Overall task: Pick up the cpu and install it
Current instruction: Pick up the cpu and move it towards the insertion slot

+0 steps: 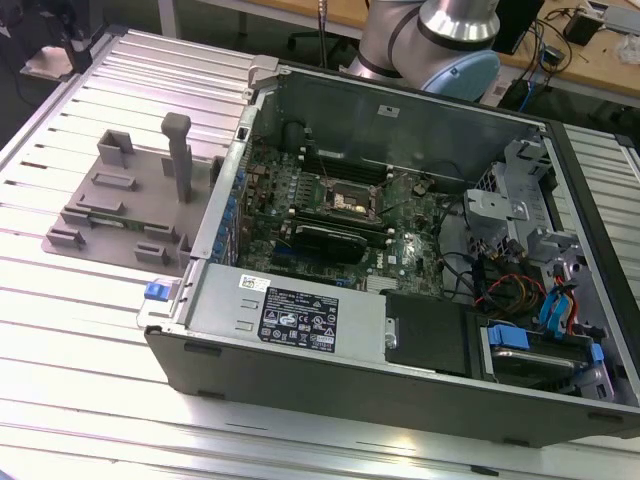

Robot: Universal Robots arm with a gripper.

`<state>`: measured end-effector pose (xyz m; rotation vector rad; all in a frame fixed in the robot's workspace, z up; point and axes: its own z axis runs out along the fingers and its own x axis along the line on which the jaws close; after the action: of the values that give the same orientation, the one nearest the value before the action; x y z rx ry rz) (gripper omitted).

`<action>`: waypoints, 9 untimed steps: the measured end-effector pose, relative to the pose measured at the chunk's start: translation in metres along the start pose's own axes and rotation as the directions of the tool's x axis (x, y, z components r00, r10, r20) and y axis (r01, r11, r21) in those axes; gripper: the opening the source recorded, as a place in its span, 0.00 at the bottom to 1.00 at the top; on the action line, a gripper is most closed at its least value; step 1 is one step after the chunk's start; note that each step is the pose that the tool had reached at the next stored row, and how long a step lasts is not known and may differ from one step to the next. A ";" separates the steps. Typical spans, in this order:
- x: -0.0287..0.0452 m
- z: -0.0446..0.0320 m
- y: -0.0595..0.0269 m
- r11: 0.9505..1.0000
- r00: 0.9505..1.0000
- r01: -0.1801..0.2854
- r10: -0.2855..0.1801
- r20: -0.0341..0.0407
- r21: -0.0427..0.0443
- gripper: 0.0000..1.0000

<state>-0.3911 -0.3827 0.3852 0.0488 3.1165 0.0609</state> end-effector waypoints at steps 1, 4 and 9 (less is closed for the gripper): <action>-0.0020 0.0002 0.0000 1.000 1.000 0.000 0.000 0.000 0.000 0.55; -0.0114 0.0004 0.0003 1.000 1.000 0.000 0.000 0.000 0.000 0.55; -0.0289 0.0009 0.0008 1.000 1.000 0.000 0.000 0.000 0.000 0.55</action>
<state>-0.3622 -0.3828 0.3850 0.0488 3.1169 0.0611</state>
